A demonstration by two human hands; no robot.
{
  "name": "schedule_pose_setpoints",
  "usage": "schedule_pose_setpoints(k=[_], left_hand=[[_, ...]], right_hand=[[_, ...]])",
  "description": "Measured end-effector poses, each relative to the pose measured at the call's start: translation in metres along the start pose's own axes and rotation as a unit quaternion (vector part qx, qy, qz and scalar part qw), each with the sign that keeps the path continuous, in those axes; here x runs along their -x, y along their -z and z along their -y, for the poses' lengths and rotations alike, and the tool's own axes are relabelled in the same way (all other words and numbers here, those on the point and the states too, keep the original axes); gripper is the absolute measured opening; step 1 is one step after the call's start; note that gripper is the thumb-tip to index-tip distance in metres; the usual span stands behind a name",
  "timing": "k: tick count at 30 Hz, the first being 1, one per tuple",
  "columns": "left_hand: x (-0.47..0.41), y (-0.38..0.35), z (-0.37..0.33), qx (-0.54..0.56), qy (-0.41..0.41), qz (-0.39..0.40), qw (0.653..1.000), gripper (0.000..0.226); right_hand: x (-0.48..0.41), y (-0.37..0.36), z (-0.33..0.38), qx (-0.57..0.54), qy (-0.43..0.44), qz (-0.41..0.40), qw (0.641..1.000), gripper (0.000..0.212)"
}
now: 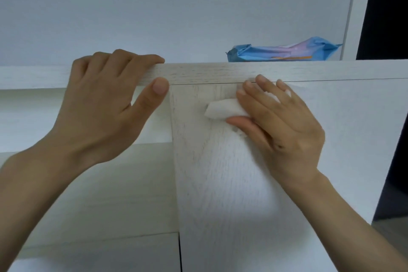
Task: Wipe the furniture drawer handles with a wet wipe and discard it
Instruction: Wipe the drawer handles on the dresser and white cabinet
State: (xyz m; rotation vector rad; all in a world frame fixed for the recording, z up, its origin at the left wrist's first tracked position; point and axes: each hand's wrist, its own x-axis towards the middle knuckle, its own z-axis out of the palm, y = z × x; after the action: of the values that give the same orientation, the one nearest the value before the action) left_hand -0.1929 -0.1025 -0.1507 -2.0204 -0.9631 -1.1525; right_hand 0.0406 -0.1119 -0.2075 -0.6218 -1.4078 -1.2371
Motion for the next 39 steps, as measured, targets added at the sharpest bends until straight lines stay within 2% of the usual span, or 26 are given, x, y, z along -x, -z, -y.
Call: schedule_pose_setpoints(k=[6,11,17,23,28,34,39], left_hand=[[0.001,-0.002,-0.001,0.006,0.001,-0.007,1.000,0.079],[0.001,-0.001,-0.001,0.005,0.000,-0.010,1.000,0.080],[0.001,-0.003,0.000,0.007,0.000,-0.015,1.000,0.078],[0.001,-0.003,0.000,0.005,-0.002,-0.019,1.000,0.080],[0.002,-0.004,-0.001,0.010,-0.002,-0.025,1.000,0.080],[0.003,-0.003,0.001,0.013,-0.008,-0.021,1.000,0.080],[0.003,-0.003,0.002,0.014,-0.010,-0.017,1.000,0.081]], right_hand=[[-0.009,-0.017,0.018,-0.033,-0.002,-0.006,0.999,0.031],[0.003,0.001,0.003,0.016,-0.050,-0.002,0.999,0.033],[-0.007,-0.019,0.023,-0.013,-0.019,0.005,1.000,0.032],[0.009,0.007,0.005,-0.011,-0.122,0.000,0.993,0.037],[0.003,-0.010,0.021,-0.004,-0.086,0.012,0.996,0.034],[0.013,-0.005,0.022,-0.037,-0.179,-0.021,0.983,0.034],[0.012,-0.011,0.025,-0.020,-0.161,-0.010,0.987,0.035]])
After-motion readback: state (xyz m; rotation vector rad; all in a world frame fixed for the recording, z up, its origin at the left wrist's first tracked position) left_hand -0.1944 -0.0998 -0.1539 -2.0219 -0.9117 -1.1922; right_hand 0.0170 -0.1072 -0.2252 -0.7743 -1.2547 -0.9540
